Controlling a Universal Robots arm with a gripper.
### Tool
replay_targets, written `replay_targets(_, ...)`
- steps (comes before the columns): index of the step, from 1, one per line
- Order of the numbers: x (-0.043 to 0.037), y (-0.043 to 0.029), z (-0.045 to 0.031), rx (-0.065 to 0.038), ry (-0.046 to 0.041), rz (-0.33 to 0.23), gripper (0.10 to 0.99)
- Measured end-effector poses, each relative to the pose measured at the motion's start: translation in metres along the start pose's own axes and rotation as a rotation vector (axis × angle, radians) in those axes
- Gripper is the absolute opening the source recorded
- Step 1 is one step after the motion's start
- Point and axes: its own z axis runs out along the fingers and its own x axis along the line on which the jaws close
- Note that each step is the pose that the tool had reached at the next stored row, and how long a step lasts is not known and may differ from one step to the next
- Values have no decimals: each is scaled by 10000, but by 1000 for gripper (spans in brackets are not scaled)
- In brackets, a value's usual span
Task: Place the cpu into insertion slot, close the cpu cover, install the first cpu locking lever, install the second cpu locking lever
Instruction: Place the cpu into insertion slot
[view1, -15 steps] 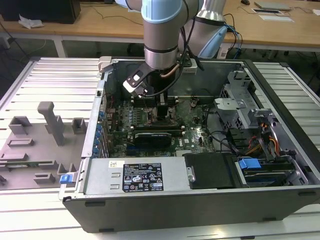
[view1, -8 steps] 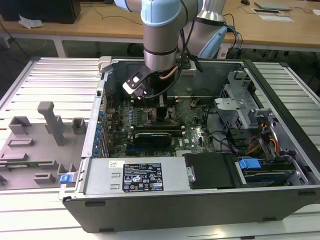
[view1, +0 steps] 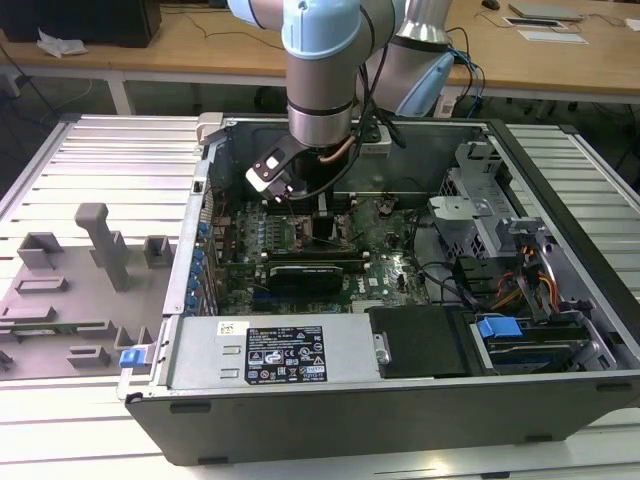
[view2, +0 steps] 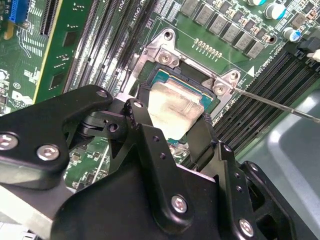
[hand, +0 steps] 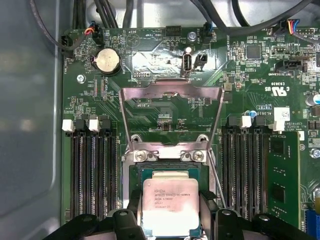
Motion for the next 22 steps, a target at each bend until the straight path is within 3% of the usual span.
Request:
replay_targets(10, 0, 8, 33, 1, -1, 1, 541)
replay_targets(14, 0, 7, 39, 0, 0, 1, 616)
replay_targets(17, 7, 11, -25, 0, 0, 0, 616)
replay_targets(22, 7, 12, -33, -1, 0, 1, 616)
